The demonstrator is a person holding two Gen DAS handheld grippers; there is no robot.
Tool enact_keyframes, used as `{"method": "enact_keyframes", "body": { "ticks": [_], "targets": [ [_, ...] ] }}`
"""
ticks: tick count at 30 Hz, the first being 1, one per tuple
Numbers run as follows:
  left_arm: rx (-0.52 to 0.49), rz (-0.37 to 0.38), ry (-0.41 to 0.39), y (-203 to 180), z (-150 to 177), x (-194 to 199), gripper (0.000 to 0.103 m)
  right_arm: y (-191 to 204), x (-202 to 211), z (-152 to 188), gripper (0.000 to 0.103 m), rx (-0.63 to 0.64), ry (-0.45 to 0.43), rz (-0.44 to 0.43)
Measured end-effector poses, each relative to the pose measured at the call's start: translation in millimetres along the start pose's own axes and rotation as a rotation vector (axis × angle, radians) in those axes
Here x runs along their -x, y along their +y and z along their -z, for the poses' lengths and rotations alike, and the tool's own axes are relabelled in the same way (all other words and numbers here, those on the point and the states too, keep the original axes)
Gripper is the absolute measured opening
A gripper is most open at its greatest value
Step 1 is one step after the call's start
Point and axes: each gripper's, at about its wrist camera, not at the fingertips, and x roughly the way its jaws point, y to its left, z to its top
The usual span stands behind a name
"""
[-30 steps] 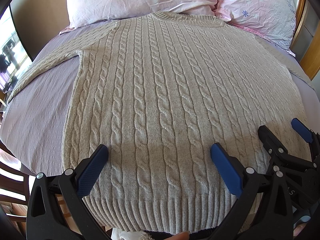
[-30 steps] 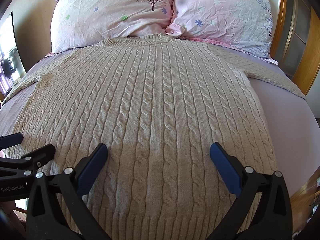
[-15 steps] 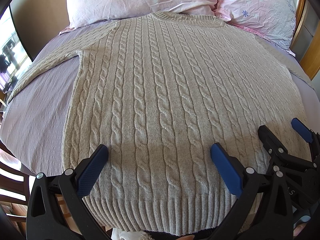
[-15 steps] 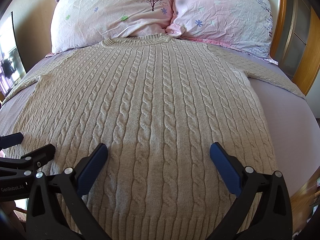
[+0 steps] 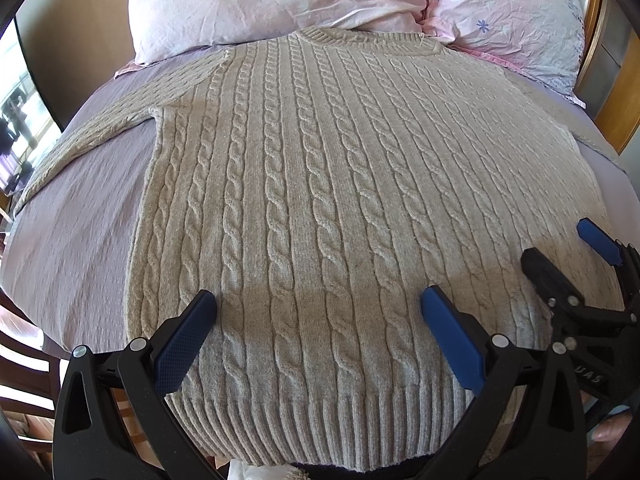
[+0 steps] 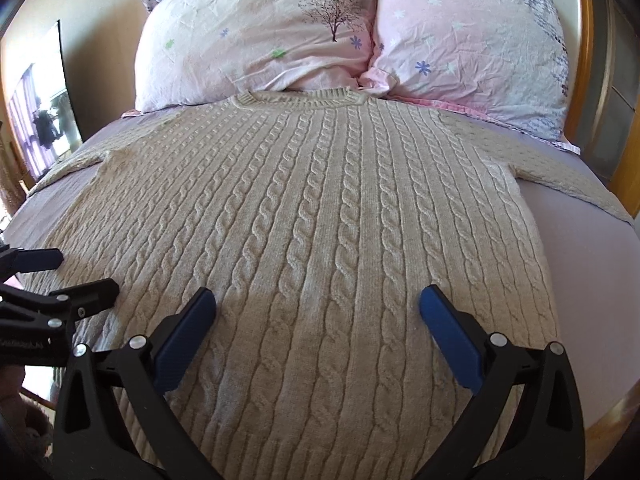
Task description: Fold small clothes
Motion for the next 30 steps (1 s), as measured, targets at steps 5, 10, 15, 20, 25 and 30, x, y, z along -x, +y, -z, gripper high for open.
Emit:
{"method": "enact_keyframes", "body": {
  "ticks": [5, 10, 15, 20, 25, 30],
  "targets": [
    [-0.008, 0.045, -0.070, 19, -20, 9, 0.102, -119, 54, -52, 0.101, -0.300, -0.205, 0.042],
    [0.094, 0.148, -0.254, 67, -45, 22, 0.102, -294, 39, -79, 0.063, -0.718, -0.186, 0.268],
    [0.209, 0.244, -0.372, 118, -64, 22, 0.102, -421, 3, -62, 0.049, -1.124, -0.135, 0.263],
    [0.309, 0.119, -0.357, 174, -74, 12, 0.102, -461, -21, -52, 0.027, -1.267, -0.178, 0.275],
    [0.484, 0.067, -0.397, 241, -65, 10, 0.102, -447, -23, -80, 0.006, -1.145, -0.235, 0.330],
    [0.588, -0.021, -0.388, 293, -54, 5, 0.102, -288, -16, -179, 0.006, -0.592, -0.334, 0.226]
  ]
}}
